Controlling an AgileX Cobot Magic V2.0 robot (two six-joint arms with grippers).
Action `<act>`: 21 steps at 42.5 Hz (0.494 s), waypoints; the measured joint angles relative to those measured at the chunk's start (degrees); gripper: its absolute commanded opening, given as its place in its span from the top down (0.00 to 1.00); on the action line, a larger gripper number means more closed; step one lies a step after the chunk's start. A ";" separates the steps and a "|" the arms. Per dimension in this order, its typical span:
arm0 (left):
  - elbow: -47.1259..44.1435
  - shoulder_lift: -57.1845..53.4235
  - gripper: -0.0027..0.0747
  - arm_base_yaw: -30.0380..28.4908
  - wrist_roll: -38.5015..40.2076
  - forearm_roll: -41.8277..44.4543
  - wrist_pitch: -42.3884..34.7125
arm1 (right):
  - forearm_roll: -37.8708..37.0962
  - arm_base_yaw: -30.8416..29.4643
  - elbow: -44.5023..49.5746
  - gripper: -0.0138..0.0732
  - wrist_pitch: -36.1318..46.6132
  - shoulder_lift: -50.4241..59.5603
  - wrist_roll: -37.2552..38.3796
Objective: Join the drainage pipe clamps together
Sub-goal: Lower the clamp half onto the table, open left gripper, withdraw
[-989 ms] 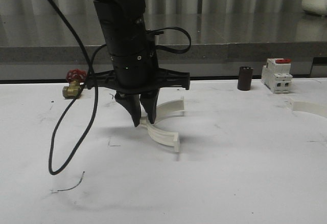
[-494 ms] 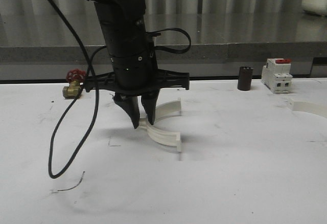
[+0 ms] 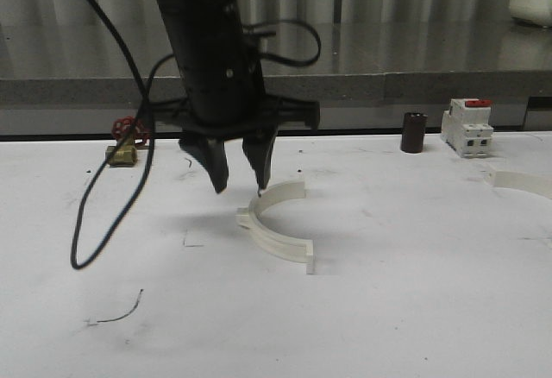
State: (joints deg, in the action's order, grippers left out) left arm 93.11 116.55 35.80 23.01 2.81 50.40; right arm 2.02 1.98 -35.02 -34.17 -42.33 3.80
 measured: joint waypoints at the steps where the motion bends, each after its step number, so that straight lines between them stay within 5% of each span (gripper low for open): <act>1: 0.00 -1.12 0.55 0.00 -1.29 0.00 0.22 | 0.00 0.00 0.00 0.30 0.00 0.00 0.00; 11: -2.84 -16.28 0.56 -0.13 -16.82 0.00 1.00 | 0.00 0.00 0.00 0.30 0.00 0.00 0.00; 21: -16.36 -32.90 0.56 -1.81 -23.69 -0.50 -1.64 | 0.00 0.00 0.00 0.30 0.00 0.00 0.00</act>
State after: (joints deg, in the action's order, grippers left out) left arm 76.75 83.66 34.00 -0.68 2.31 48.76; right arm 2.02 1.98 -35.02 -34.17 -42.33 3.80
